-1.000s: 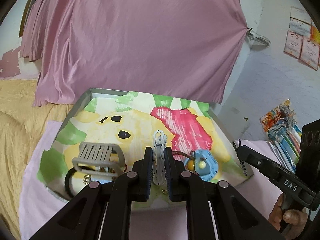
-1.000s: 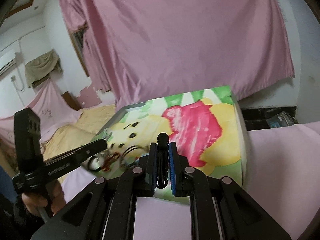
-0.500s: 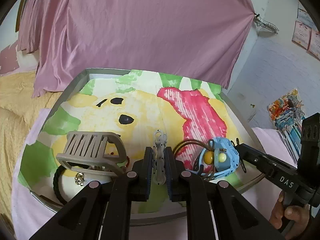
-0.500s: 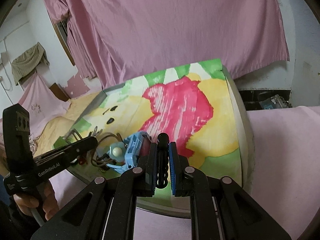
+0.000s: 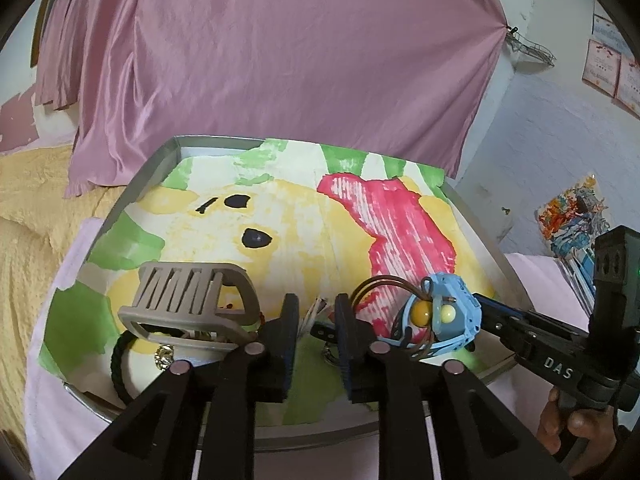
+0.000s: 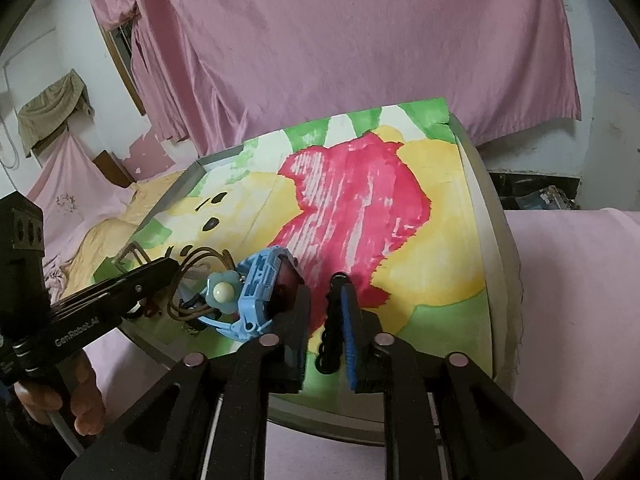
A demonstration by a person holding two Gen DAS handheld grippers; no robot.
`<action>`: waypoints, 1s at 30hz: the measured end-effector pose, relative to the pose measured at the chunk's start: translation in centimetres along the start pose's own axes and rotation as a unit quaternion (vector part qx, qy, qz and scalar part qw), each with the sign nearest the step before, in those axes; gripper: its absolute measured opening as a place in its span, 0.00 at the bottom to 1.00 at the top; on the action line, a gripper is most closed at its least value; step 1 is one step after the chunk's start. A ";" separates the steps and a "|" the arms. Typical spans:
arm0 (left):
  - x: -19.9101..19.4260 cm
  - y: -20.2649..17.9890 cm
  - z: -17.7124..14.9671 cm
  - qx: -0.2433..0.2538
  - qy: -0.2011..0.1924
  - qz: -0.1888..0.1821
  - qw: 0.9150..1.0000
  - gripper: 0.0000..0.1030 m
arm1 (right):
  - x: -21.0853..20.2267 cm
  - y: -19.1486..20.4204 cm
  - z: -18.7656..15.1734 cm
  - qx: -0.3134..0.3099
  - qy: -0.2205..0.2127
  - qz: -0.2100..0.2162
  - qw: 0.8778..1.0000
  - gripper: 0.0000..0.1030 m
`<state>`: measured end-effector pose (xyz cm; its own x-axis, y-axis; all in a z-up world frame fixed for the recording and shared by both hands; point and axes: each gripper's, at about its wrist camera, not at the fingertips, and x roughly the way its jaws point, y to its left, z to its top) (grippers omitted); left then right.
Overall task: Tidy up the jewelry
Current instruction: 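Carry the black keychain and white link bracelet over the tray, then open both grippers to release the keychain and bracelet into the tray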
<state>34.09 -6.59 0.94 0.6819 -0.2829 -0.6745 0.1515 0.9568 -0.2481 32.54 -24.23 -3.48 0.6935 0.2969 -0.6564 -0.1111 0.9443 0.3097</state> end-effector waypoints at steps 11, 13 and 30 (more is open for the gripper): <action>-1.6 -0.5 0.0 0.017 -0.034 0.008 0.999 0.18 | -2.0 0.0 0.1 -0.011 -0.048 -0.020 0.999 0.46; -2.0 -0.5 0.0 0.018 -0.045 0.009 0.999 0.22 | -2.5 -0.1 0.1 -0.012 -0.061 -0.025 0.998 0.49; -6.3 0.2 -0.3 0.002 -0.143 0.020 0.990 0.88 | -8.0 1.9 -0.3 -0.052 -0.183 -0.053 0.980 0.83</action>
<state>29.61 -4.67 5.00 0.8615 -0.2156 -0.4597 0.1230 0.9670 -0.2231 26.55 -24.75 2.13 0.9117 0.1428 -0.3852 -0.0823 0.9821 0.1692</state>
